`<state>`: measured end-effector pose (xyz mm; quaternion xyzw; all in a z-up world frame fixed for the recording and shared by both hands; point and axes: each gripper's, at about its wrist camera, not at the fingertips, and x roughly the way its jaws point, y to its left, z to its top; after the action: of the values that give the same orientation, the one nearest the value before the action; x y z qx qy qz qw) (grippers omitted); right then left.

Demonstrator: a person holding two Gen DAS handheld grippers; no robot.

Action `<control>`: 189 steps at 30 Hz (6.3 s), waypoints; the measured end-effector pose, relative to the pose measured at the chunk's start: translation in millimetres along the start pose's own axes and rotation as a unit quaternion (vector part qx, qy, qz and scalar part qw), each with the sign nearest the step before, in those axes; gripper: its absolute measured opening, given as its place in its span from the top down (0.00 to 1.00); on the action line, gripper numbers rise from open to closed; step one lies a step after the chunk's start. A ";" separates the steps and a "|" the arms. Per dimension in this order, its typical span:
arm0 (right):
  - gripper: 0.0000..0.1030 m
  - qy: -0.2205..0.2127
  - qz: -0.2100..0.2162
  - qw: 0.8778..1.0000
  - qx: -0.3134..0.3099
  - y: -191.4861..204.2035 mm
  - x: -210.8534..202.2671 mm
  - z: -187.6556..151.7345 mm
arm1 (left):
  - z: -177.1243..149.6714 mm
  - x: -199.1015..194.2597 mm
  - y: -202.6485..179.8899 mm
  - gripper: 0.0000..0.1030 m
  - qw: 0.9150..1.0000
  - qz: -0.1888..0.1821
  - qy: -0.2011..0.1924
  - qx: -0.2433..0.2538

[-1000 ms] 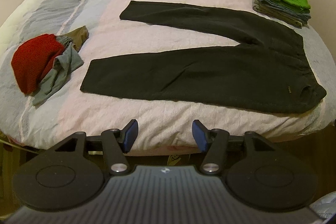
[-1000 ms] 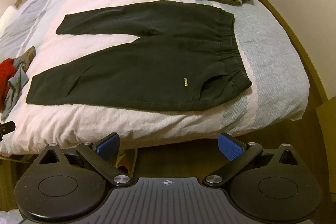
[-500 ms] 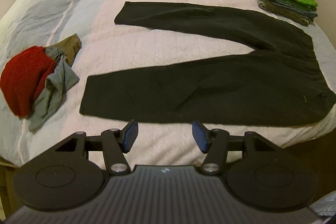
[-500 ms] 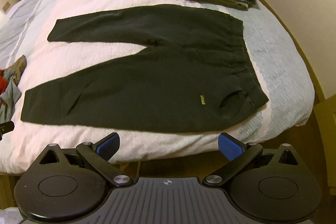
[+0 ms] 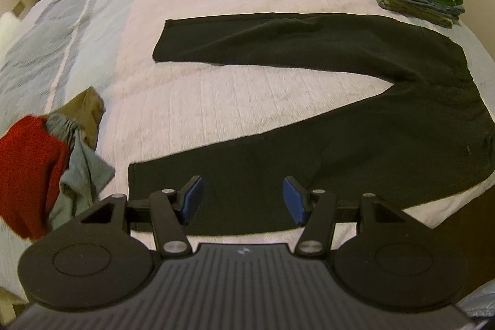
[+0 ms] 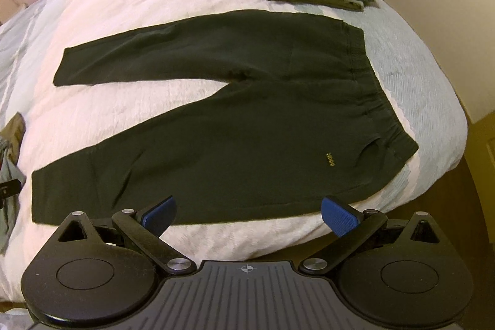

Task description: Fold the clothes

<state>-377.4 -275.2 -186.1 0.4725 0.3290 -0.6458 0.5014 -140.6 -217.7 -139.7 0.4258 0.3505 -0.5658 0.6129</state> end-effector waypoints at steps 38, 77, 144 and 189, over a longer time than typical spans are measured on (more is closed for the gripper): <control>0.01 -0.032 0.046 0.992 -0.113 -114.1 219.0 197.8 | 186.8 255.2 -86.4 0.56 0.977 -0.106 -0.070 0.170; 0.78 -0.117 0.086 0.940 -0.308 -148.5 158.3 284.1 | 236.0 266.9 -22.8 0.96 0.909 -0.154 -0.140 0.361; 0.85 -0.036 0.111 0.931 0.345 -342.5 91.3 40.0 | -148.8 188.1 122.4 0.97 0.892 0.010 -0.072 -0.447; 0.86 -0.066 0.152 0.929 0.332 -363.3 73.2 18.5 | -152.9 184.1 108.3 0.96 0.908 0.035 -0.089 -0.409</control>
<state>-734.5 -214.5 -266.4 0.6127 -0.0137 -0.6636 0.4290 -4.2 -150.3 -353.9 0.0977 0.4798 -0.3872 0.7812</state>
